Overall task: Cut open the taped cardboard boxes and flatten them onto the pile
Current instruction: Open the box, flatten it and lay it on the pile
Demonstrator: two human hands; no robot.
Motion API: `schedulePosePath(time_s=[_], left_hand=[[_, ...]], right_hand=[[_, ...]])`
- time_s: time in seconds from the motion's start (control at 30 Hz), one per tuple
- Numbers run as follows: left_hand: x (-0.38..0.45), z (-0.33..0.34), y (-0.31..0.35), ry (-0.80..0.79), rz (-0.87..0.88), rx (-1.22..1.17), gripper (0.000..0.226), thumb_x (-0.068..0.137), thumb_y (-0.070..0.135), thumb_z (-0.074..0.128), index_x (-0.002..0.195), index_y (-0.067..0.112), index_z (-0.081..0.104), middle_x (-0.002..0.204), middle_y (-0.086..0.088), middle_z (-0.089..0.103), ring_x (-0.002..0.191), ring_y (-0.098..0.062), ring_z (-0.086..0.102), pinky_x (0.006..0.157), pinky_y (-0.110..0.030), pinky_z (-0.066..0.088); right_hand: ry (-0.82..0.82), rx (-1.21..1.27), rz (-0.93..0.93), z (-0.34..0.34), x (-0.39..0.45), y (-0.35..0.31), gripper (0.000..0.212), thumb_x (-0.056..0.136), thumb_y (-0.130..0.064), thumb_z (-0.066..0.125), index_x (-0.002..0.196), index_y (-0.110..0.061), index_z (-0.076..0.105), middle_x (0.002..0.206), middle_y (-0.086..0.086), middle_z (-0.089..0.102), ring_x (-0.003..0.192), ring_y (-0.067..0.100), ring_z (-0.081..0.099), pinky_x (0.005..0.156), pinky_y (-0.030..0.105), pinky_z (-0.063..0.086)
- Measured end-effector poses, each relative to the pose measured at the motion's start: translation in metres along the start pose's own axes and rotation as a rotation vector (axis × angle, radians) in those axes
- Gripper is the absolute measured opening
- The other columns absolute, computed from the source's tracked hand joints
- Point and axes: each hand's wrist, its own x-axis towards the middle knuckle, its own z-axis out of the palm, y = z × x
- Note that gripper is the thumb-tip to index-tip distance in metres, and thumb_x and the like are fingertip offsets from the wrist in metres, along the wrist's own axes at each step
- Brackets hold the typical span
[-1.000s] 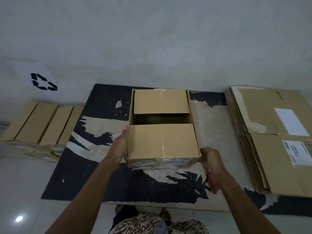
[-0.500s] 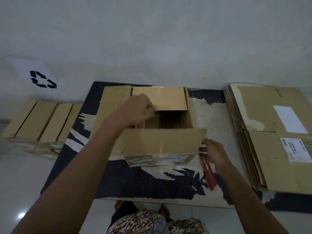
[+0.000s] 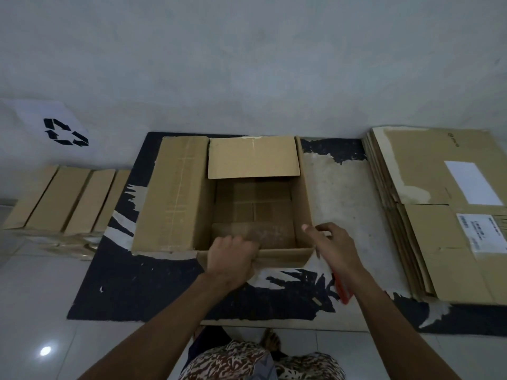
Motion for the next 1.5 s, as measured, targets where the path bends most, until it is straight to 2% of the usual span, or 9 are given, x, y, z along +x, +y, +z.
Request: schedulePosePath(time_s=[0.2,0.47,0.57,0.67,0.7,0.9,1.13,1.27,1.5], left_hand=[[0.007,0.007,-0.005,0.013,0.083,-0.018,0.019,0.093,0.029,0.057,0.112,0.028,0.058,0.101,0.004,0.063,0.093,-0.018,0.059,0.076,-0.032,0.038],[0.059,-0.009,-0.031,-0.554,0.005,-0.744,0.062,0.07,0.012,0.066,0.13,0.024,0.057,0.11,-0.004,0.066,0.101,-0.017,0.061,0.085,-0.034,0.054],[0.088,-0.012,-0.024,-0.497,-0.116,-0.929,0.039,0.087,0.004,0.056,0.123,0.014,0.066,0.082,0.002,0.067,0.087,-0.016,0.062,0.076,-0.029,0.047],[0.114,-0.004,-0.024,-0.335,-0.233,-1.089,0.029,0.095,0.005,0.051,0.116,0.014,0.068,0.101,-0.014,0.07,0.091,-0.025,0.064,0.079,-0.048,0.052],[0.119,-0.005,-0.024,-0.232,-0.237,-1.077,0.031,0.095,0.003,0.052,0.121,0.013,0.065,0.111,-0.011,0.068,0.101,-0.022,0.062,0.1,-0.036,0.049],[0.157,-0.061,-0.027,0.754,-0.108,-0.622,0.072,0.079,0.0,0.066,0.145,0.015,0.044,0.145,-0.015,0.035,0.127,-0.023,0.042,0.098,-0.025,0.043],[0.235,-0.079,-0.061,0.169,-0.157,-0.211,0.079,0.09,0.032,0.068,0.155,0.023,0.024,0.164,-0.009,0.013,0.151,-0.037,0.008,0.122,-0.055,0.005],[0.254,-0.072,-0.062,0.263,-0.227,-0.398,0.035,0.1,0.039,0.051,0.13,0.022,0.056,0.136,-0.009,0.048,0.135,-0.034,0.035,0.12,-0.055,0.006],[0.263,-0.072,-0.061,0.237,-0.257,-0.417,0.03,0.101,0.039,0.049,0.123,0.021,0.061,0.133,-0.013,0.044,0.134,-0.035,0.033,0.118,-0.054,0.009]], right_hand=[[-0.052,-0.255,0.064,-0.004,0.022,-0.02,0.075,0.088,-0.061,0.057,0.142,-0.015,0.034,0.138,0.014,0.049,0.119,0.033,0.055,0.098,0.047,0.048],[-0.038,-0.281,-0.029,0.017,0.054,-0.056,0.076,0.093,-0.018,0.064,0.151,-0.015,0.015,0.139,0.022,0.044,0.123,0.04,0.051,0.099,0.045,0.046],[0.013,-0.26,-0.057,0.028,0.052,-0.051,0.083,0.091,-0.007,0.062,0.155,-0.019,0.011,0.132,0.02,0.053,0.111,0.035,0.06,0.095,0.046,0.053],[0.031,-0.22,-0.073,0.029,0.054,-0.046,0.083,0.09,-0.005,0.063,0.155,-0.019,0.013,0.128,0.017,0.056,0.106,0.033,0.063,0.091,0.048,0.055],[0.034,-0.205,-0.079,0.029,0.055,-0.044,0.083,0.09,-0.005,0.064,0.154,-0.02,0.014,0.126,0.016,0.057,0.105,0.032,0.063,0.09,0.048,0.056],[0.033,-0.159,-0.115,0.031,0.058,-0.038,0.084,0.089,-0.017,0.067,0.154,-0.023,0.014,0.127,0.012,0.059,0.11,0.032,0.062,0.092,0.051,0.054],[0.027,-0.179,-0.104,0.03,0.059,-0.035,0.084,0.092,-0.01,0.062,0.156,-0.022,0.01,0.134,0.014,0.056,0.115,0.031,0.06,0.096,0.051,0.052],[0.032,-0.202,-0.085,0.033,0.063,-0.034,0.086,0.091,-0.01,0.062,0.156,-0.021,0.009,0.132,0.011,0.056,0.114,0.028,0.06,0.096,0.048,0.053],[0.034,-0.149,-0.1,0.032,0.069,-0.03,0.079,0.091,-0.01,0.059,0.155,-0.022,0.014,0.132,0.01,0.055,0.112,0.026,0.06,0.094,0.048,0.053]])
